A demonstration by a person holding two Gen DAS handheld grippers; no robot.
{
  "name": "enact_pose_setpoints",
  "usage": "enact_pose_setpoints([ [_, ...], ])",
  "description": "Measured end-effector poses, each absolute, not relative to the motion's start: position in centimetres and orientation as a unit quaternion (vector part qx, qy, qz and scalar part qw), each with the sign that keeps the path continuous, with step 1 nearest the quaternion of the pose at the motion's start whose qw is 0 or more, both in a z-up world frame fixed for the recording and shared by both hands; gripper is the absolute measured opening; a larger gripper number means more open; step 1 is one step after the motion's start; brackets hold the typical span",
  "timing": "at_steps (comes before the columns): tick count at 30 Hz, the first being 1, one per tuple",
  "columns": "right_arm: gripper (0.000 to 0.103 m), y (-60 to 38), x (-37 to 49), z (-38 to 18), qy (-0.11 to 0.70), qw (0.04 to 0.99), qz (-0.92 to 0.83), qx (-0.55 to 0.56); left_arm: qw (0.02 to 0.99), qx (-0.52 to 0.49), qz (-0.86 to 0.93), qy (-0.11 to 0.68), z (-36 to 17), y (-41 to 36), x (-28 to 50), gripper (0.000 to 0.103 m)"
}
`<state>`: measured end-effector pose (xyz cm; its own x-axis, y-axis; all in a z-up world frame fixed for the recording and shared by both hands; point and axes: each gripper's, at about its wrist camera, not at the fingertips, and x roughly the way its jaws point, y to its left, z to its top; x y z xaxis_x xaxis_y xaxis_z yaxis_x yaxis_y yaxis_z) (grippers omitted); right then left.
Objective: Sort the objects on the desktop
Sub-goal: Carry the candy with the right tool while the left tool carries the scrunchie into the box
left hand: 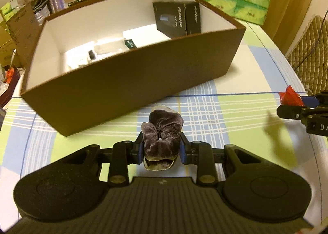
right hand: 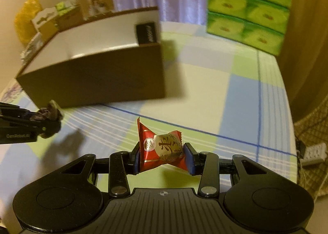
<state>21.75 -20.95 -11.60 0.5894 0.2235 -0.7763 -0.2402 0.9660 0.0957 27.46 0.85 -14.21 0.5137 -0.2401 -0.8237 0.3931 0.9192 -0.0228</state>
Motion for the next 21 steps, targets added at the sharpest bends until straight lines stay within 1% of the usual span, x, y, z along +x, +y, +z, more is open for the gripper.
enact_pose_setpoints([
  [11,0.039,-16.8,22.2,-8.4,0.416,0.883,0.215,0.016,0.888,0.063,-0.168,0.423,-9.8,4.0,26.5,0.027],
  [21,0.039,-12.9,25.6,-5.4,0.380,0.886,0.265,0.021,0.908,0.064,-0.160,0.381,-6.1,6.1,29.2,0.027],
])
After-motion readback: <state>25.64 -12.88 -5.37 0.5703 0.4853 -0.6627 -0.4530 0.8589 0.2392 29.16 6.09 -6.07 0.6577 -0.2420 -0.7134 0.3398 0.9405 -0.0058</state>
